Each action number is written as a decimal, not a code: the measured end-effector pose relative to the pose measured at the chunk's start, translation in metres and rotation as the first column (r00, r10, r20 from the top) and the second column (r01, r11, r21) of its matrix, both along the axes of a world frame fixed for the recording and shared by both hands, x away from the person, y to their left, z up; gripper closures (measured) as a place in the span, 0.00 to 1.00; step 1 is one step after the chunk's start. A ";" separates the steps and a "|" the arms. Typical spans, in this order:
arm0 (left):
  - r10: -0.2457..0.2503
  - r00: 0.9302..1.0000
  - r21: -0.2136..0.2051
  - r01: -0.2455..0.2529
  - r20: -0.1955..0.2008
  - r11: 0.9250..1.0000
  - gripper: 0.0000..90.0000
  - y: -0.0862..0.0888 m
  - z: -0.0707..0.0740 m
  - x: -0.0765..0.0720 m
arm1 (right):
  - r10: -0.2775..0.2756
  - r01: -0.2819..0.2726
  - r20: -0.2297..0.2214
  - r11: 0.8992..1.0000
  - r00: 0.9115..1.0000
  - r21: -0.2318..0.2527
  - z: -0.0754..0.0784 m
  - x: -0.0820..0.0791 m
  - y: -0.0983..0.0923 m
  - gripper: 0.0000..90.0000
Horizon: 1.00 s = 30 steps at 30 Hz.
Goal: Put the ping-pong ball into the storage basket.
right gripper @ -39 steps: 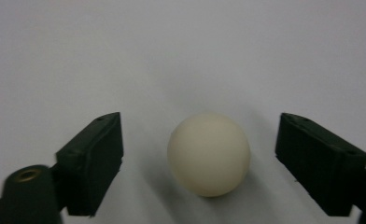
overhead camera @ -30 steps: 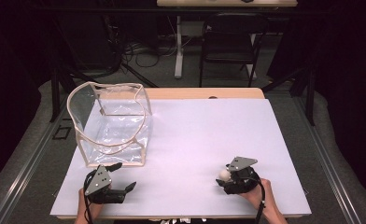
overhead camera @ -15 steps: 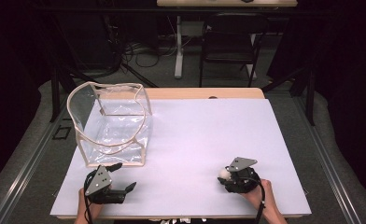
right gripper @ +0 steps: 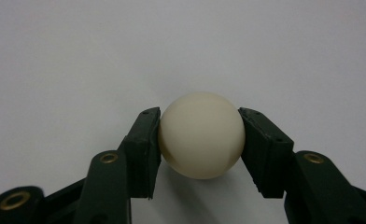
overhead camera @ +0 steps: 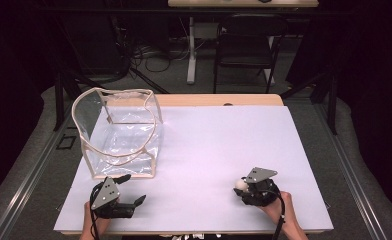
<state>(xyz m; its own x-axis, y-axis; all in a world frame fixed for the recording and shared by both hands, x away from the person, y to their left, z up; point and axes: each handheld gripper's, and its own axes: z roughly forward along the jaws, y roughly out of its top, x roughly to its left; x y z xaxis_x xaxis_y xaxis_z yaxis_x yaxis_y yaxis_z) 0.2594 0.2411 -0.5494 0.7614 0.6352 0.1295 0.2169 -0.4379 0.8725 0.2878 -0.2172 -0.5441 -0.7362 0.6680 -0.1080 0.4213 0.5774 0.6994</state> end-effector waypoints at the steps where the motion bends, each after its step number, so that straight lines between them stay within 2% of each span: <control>1: 0.000 1.000 0.000 0.000 0.000 1.000 0.18 0.000 0.000 0.000 | -0.003 0.003 -0.002 1.000 1.000 0.000 0.001 0.000 0.000 0.56; 12: 0.002 1.000 -0.005 -0.002 0.000 1.000 0.18 0.000 0.000 0.000 | 0.001 -0.001 0.023 1.000 1.000 -0.012 0.010 0.000 0.005 0.56; 19: -0.001 1.000 -0.008 0.001 -0.003 1.000 0.18 -0.001 -0.001 0.001 | -0.003 0.003 0.039 1.000 0.999 -0.002 0.016 -0.001 0.003 0.56; 30: -0.001 1.000 -0.009 0.001 -0.002 1.000 0.18 -0.001 -0.001 0.001 | -0.006 0.007 0.048 1.000 0.999 -0.009 0.024 -0.004 0.001 0.56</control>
